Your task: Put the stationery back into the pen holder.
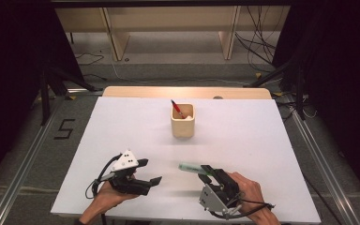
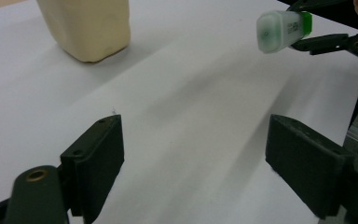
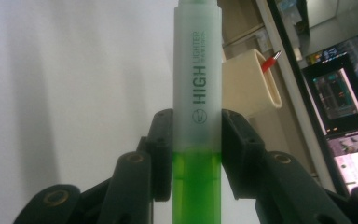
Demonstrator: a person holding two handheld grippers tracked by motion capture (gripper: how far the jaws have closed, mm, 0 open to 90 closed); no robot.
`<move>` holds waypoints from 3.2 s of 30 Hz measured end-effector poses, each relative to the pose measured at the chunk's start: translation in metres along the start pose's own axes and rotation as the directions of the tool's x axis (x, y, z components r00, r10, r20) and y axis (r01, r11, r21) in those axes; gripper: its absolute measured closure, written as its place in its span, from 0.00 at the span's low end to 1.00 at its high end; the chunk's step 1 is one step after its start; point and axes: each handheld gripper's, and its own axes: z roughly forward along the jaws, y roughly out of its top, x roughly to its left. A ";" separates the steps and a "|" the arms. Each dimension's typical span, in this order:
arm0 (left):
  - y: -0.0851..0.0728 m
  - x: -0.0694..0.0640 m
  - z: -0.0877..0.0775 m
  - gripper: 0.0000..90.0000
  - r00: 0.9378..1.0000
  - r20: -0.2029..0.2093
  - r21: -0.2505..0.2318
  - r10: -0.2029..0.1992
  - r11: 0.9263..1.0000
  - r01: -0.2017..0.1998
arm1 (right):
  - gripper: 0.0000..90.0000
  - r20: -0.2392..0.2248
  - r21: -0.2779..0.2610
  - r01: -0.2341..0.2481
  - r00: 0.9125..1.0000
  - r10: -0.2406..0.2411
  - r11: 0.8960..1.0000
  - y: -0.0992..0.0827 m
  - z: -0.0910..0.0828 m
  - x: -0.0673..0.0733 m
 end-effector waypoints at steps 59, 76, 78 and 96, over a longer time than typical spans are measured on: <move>0.075 -0.042 0.089 0.61 0.906 0.369 0.475 0.207 0.796 -0.375 | 0.75 0.061 -0.015 0.461 0.886 -0.460 0.887 0.009 0.008 0.053; 0.076 -0.043 0.099 0.80 0.880 0.433 0.509 0.193 0.754 -0.415 | 0.75 0.064 -0.016 0.470 0.881 -0.468 0.882 0.010 0.007 0.055; 0.076 -0.043 0.100 0.81 0.877 0.441 0.515 0.188 0.747 -0.419 | 0.75 0.061 -0.022 0.472 0.880 -0.471 0.881 0.010 0.007 0.056; 0.079 -0.027 0.086 0.85 0.883 0.450 0.520 0.134 0.764 -0.381 | 0.59 0.054 -0.077 0.450 0.893 -0.447 0.890 0.011 -0.004 0.049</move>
